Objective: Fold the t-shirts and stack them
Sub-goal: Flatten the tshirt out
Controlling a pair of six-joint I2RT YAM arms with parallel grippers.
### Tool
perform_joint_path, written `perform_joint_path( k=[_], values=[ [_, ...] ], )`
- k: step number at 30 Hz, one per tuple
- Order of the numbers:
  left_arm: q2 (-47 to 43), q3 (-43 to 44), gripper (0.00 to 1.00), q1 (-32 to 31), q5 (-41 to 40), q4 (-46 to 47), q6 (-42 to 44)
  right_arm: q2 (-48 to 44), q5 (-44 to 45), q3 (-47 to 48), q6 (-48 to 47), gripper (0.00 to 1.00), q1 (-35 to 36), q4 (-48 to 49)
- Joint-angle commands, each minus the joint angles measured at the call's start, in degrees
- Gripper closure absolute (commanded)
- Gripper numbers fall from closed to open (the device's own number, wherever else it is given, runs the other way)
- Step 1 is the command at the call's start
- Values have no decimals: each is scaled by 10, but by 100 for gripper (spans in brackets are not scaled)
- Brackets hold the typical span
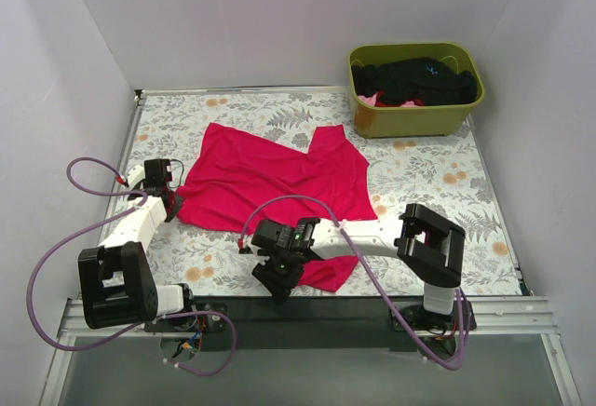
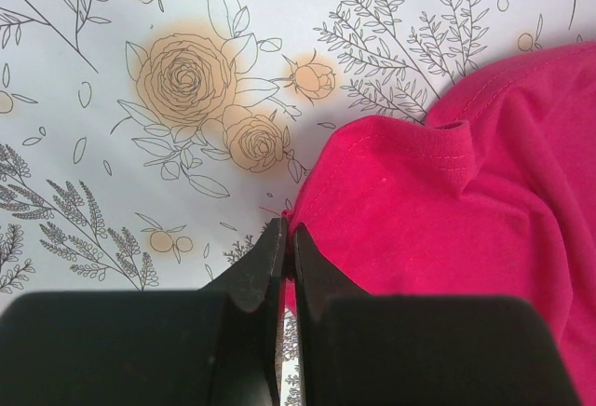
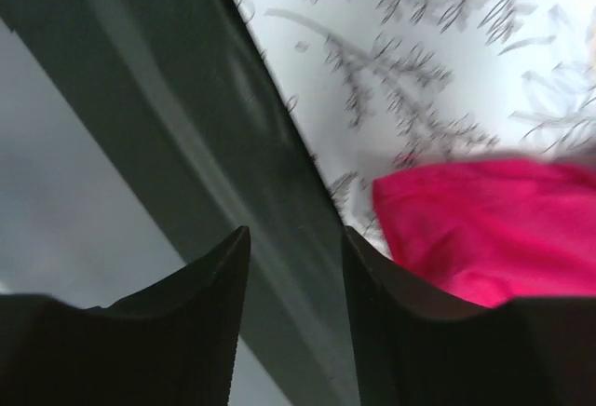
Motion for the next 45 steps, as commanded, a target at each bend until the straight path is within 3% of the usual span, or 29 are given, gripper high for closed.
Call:
perform_joint_path(
  k=[1, 10, 17, 28, 45],
  values=[
    [-20, -3, 96, -2, -4, 8, 1, -28, -6, 23, 13, 55, 5, -42],
    [-20, -3, 96, -2, -2, 8, 1, -222, 141, -152, 29, 55, -56, -51],
    [-22, -4, 96, -1, -2, 8, 2, -323, 92, -264, -49, 48, -188, 6],
    [-19, -4, 96, -2, -2, 8, 2, -296, -20, -301, -136, 51, -223, 77],
    [-13, -3, 96, -1, -4, 8, 4, -267, -108, -302, -168, 54, -223, 87]
  ],
)
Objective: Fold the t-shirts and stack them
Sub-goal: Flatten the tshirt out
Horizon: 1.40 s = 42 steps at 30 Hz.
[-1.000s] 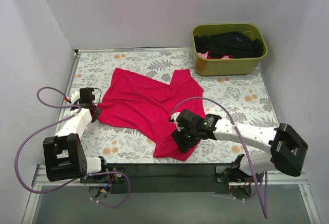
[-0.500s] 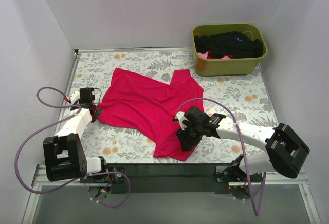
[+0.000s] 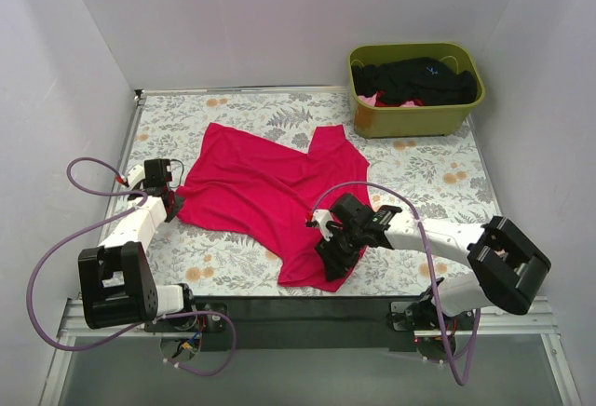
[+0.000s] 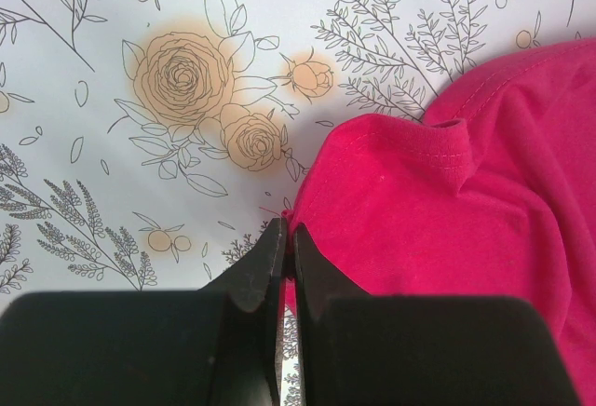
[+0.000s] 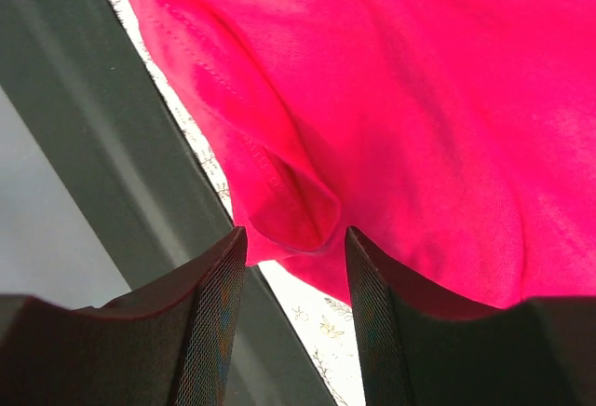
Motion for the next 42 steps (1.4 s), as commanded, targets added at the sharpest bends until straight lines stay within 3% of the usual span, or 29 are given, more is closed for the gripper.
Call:
perform_joint_path(
  k=[1, 17, 20, 28, 29, 33, 36, 42],
  values=[
    [-12, -2, 96, -2, -8, 8, 3, -19, -27, -4, -14, 54, -2, 12],
    [-10, -2, 96, -3, -9, 9, 4, 30, -25, 14, -16, 57, -1, -14],
    [-10, -2, 96, -3, -8, 8, 4, 29, -18, 18, -16, 72, -1, -13],
    [-15, -2, 96, -2, -8, 7, 4, -5, 5, 28, -16, 90, -1, -14],
    [-18, -1, 96, -3, -11, 6, 4, -11, 6, 30, -16, 98, -1, -13],
    [-34, 23, 96, -3, -9, -19, 4, -47, 35, 63, -16, 99, -3, -37],
    [-32, 88, 97, -2, 1, -69, -12, -80, 87, 134, -48, 99, -14, -74],
    [17, 360, 98, -1, 23, -152, -25, -106, 284, 360, -127, 99, -69, -142]
  ],
)
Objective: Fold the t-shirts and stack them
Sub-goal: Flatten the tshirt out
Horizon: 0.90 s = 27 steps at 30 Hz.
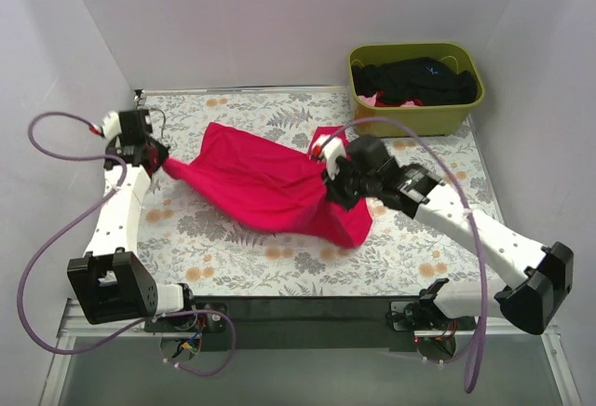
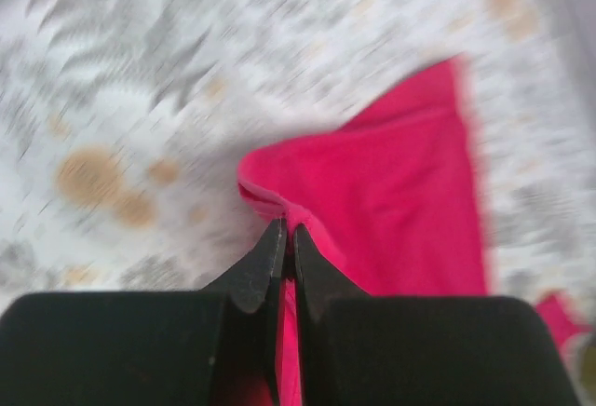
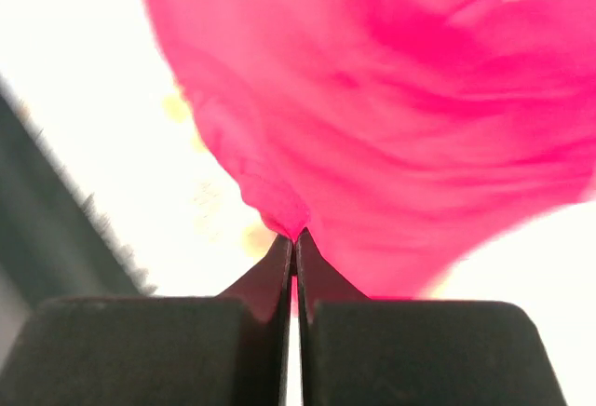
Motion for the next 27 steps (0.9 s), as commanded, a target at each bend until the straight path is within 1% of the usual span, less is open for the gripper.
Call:
perform_joint_path(
  k=[1, 2, 3, 4, 5, 6, 7, 9, 10, 12, 14, 20, 24, 27],
  values=[
    [17, 148, 98, 0, 11, -43, -11, -23, 171, 144, -76, 99, -33, -24],
    [28, 230, 98, 0, 15, -50, -11, -19, 194, 177, -89, 99, -39, -23],
    [36, 265, 98, -1, 24, -55, -13, -14, 214, 248, -117, 99, -42, -23],
    [49, 302, 99, -1, 28, -59, -12, 0, 249, 283, -130, 99, -47, -22],
    [51, 332, 99, -1, 33, -60, -11, 7, 263, 314, -142, 99, -49, -21],
    [52, 382, 99, 0, 41, -56, -10, 14, 274, 377, -160, 99, -49, -18],
    [45, 399, 99, -1, 42, -44, -7, 24, 292, 403, -185, 99, -49, -16],
    [24, 419, 100, 0, 47, -20, 3, 30, 304, 448, -206, 99, -50, -6],
    [11, 418, 100, -1, 50, 9, 8, 25, 303, 475, -224, 99, -50, -1],
    [-30, 414, 100, -1, 50, 30, 20, 12, 299, 485, -234, 99, -49, 18],
    [-63, 415, 100, 0, 52, 47, 25, -21, 284, 471, -246, 99, -49, 34],
    [-106, 421, 100, -2, 81, 56, 22, -117, 243, 391, -270, 99, -49, 102],
    [-110, 442, 100, -1, 104, 63, 20, -128, 237, 402, -288, 99, -49, 122],
    [-101, 454, 100, -1, 122, 69, 20, -107, 238, 424, -309, 99, -49, 128]
  ],
)
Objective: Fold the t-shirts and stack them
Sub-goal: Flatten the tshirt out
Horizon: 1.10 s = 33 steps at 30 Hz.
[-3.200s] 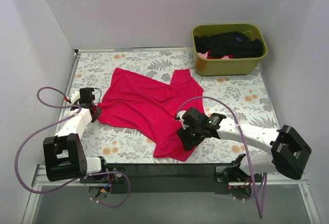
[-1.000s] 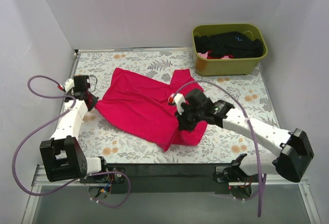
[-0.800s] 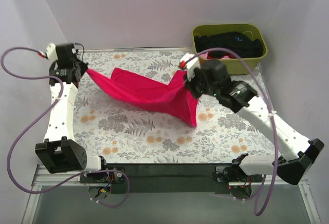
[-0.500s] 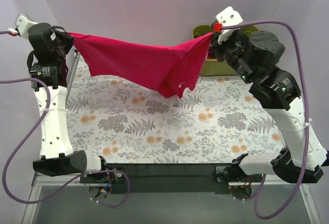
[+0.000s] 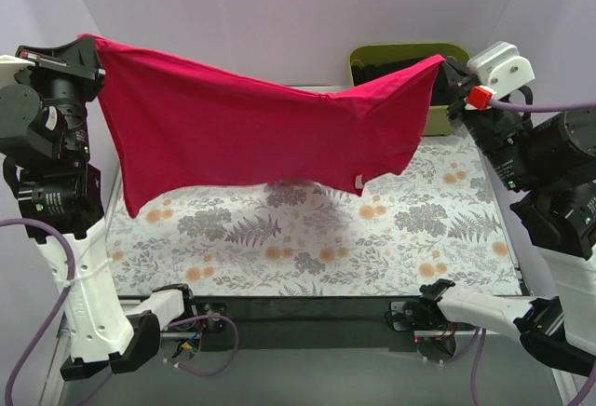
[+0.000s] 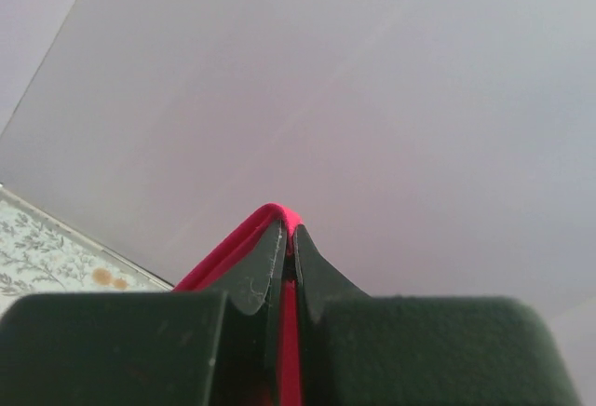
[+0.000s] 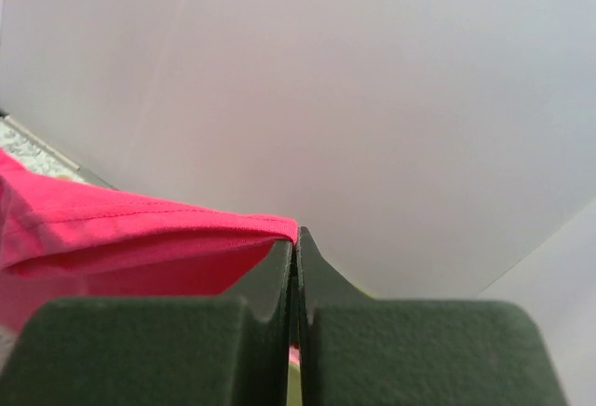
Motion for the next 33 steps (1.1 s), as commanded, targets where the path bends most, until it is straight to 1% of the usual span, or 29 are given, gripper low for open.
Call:
perform_joint_path(
  k=[1, 4, 7, 12, 14, 18, 20, 21, 22, 25, 26, 27, 29, 32, 33],
  values=[
    [24, 16, 100, 1, 31, 12, 8, 29, 3, 30, -41, 99, 0, 61],
    [34, 26, 100, 0, 26, 24, 19, 51, 3, 44, -60, 99, 0, 81],
    [61, 37, 100, 0, 23, 27, 39, 73, 16, 40, -83, 99, 0, 106],
    [121, 37, 100, 0, 36, 47, 41, 130, 48, 30, -132, 99, -7, 158],
    [154, 38, 100, 0, 46, 58, 40, 152, 43, 44, -140, 99, -19, 167],
    [217, 61, 100, 0, 52, 76, 41, 216, -8, 73, -137, 99, -65, 204],
    [251, 99, 100, 0, 54, 78, 37, 240, -22, 98, -135, 99, -79, 235],
    [282, 116, 100, 0, 57, 80, 27, 265, -28, 108, -135, 99, -89, 245],
    [296, 149, 100, 0, 60, 81, 22, 276, -28, 117, -137, 99, -93, 275],
    [340, 196, 100, 0, 76, 96, -9, 312, -26, 149, -147, 99, -107, 323],
    [347, 217, 100, 0, 76, 105, -19, 322, -27, 158, -147, 99, -109, 341],
    [349, 223, 100, 1, 108, 126, -29, 327, -33, 185, -147, 99, -112, 346],
    [350, 235, 100, -1, 125, 149, -45, 328, -43, 201, -157, 99, -112, 356],
    [327, 222, 100, 0, 139, 177, -35, 298, -54, 169, -192, 99, -113, 370],
    [313, 186, 100, 0, 141, 192, -30, 288, -54, 152, -201, 99, -113, 374]
  ],
)
